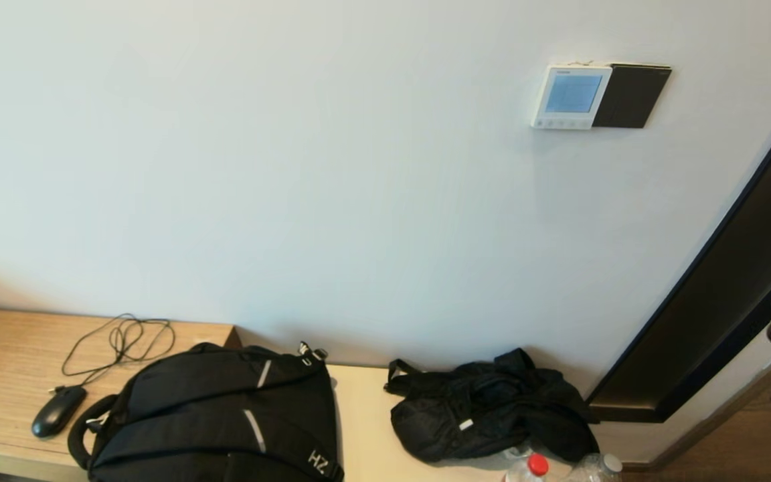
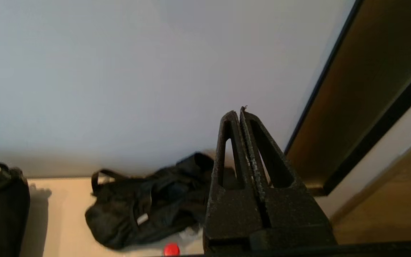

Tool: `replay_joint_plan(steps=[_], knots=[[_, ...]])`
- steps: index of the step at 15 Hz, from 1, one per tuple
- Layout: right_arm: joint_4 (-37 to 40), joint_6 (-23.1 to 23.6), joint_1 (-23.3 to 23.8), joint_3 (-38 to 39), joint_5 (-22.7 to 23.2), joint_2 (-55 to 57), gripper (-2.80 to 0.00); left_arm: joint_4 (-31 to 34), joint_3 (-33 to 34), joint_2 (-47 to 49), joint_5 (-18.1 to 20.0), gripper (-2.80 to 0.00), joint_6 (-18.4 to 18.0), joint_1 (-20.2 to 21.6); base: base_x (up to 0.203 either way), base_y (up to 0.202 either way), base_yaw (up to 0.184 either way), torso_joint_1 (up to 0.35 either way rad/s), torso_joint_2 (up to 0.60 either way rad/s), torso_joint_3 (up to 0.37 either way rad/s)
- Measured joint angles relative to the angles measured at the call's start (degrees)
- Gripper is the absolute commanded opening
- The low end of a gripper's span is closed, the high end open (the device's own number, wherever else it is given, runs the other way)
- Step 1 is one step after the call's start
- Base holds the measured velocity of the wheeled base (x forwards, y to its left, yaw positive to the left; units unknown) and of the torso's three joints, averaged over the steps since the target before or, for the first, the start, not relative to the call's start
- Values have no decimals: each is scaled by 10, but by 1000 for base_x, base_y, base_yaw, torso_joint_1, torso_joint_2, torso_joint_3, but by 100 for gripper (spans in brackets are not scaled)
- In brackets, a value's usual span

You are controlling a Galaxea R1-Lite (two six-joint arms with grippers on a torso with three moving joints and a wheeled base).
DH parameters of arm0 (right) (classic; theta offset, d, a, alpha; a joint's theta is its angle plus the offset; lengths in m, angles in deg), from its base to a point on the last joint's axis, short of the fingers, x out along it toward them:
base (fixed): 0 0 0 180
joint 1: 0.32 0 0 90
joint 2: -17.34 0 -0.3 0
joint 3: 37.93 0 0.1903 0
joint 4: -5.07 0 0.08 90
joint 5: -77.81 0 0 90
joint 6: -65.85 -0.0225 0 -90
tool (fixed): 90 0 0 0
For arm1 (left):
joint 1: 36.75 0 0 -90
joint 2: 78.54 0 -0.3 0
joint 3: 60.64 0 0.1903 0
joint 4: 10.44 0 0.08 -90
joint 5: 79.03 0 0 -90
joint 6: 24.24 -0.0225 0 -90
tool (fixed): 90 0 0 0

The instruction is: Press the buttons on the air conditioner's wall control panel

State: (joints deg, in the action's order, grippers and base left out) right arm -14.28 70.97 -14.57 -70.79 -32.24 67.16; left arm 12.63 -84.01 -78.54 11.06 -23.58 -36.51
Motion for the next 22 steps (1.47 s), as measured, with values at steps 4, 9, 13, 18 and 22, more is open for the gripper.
replay_joint_plan(steps=[4, 9, 13, 18, 22], knots=[[40, -26, 7, 85, 18, -72, -280, 0, 0, 0, 0, -280, 0, 0, 0, 0, 0, 0, 0, 0], [176, -33, 40, 94, 71, -185, -280, 0, 0, 0, 0, -280, 0, 0, 0, 0, 0, 0, 0, 0], [299, -23, 78, 95, 130, -288, -280, 1, 0, 0, 0, -280, 0, 0, 0, 0, 0, 0, 0, 0], [382, -2, 132, 94, 203, -389, -280, 0, 0, 0, 0, -280, 0, 0, 0, 0, 0, 0, 0, 0], [425, 14, 142, 94, 217, -470, -280, 0, 0, 0, 0, -280, 0, 0, 0, 0, 0, 0, 0, 0]])
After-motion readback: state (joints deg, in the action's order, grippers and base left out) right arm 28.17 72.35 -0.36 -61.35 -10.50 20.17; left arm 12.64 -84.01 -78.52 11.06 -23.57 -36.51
